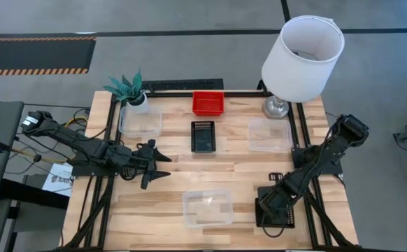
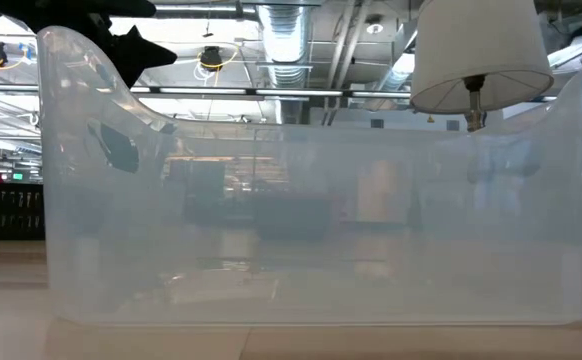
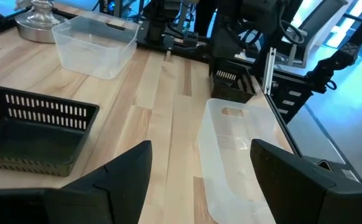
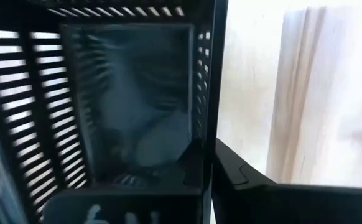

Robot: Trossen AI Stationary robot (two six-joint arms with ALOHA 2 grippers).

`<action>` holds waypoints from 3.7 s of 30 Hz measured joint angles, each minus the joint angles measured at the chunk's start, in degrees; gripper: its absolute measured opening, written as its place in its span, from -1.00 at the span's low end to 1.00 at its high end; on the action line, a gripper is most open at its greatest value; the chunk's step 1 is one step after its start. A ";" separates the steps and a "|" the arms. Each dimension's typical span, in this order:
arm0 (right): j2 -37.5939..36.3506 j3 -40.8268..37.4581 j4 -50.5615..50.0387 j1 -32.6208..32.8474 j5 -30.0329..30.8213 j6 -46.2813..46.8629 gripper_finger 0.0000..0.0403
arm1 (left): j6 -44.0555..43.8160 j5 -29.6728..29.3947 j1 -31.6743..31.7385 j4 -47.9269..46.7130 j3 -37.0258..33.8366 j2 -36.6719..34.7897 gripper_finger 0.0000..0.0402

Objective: Stack baskets by color
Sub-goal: Stack the bottom black bin on top of the top black bin

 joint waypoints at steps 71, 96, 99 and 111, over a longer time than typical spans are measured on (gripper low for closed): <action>20.44 33.37 7.36 -55.07 5.38 22.27 -0.97 | -3.74 -2.47 0.06 -6.73 0.04 -0.07 0.29; 20.46 32.28 4.75 -53.41 6.28 21.48 -0.97 | -4.26 -2.57 0.04 -6.10 0.04 -0.07 0.29; 20.46 32.28 4.64 -52.86 6.12 19.84 -0.97 | -4.04 -2.58 0.04 -6.03 0.04 -0.07 0.29; 20.46 32.30 0.86 -53.10 6.36 24.85 -0.96 | -4.66 -2.56 0.04 -6.03 0.04 -0.07 0.29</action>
